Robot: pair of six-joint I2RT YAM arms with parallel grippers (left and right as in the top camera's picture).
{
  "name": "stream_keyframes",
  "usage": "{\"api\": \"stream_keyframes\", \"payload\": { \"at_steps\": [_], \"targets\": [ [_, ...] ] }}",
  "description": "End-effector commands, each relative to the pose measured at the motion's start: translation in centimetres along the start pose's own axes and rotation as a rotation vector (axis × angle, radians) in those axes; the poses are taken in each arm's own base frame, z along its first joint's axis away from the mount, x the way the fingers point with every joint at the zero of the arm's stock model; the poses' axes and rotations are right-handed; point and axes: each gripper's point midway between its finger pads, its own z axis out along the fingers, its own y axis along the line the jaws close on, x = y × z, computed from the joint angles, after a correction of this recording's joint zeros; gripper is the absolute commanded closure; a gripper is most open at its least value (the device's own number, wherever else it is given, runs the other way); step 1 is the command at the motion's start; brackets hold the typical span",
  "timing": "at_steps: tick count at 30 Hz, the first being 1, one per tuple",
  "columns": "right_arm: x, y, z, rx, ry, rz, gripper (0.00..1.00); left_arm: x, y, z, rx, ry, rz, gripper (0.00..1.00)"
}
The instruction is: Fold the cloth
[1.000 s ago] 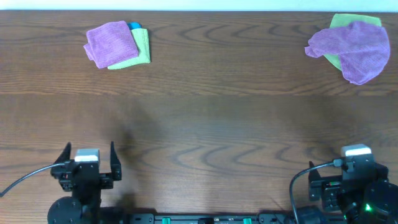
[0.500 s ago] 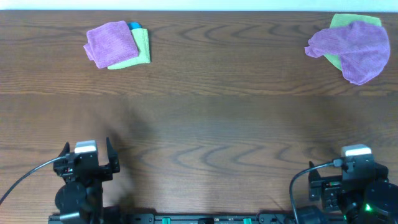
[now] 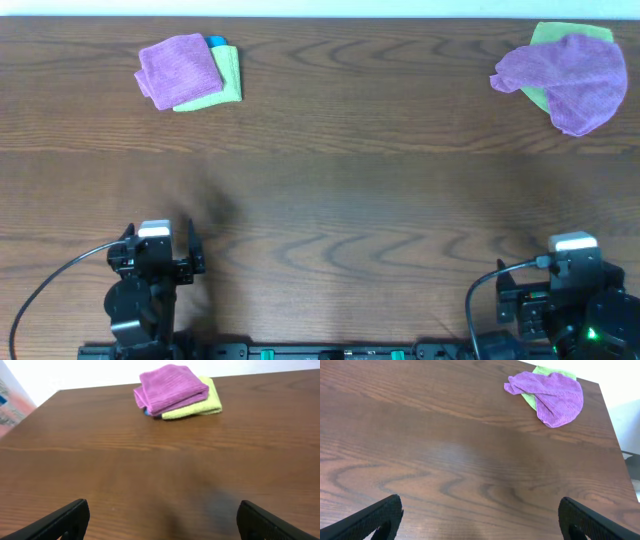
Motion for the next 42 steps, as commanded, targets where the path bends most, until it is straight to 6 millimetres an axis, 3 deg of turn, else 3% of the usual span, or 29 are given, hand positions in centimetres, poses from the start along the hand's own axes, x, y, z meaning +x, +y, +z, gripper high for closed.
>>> {"api": "stream_keyframes", "payload": {
  "at_steps": [1, 8, 42],
  "targets": [
    [-0.2, -0.3, -0.4, 0.012, -0.013, 0.023, 0.01, 0.7, -0.4, 0.4, 0.022, 0.001, -0.015, 0.05],
    [-0.2, -0.3, -0.4, 0.012, -0.013, 0.023, 0.01, 1.9, -0.7, 1.1, 0.03, 0.018, -0.035, 0.05],
    [-0.2, -0.3, -0.4, 0.012, -0.013, 0.023, 0.01, 1.9, -0.5, 1.1, 0.022, 0.02, -0.038, 0.05]
  ]
}}
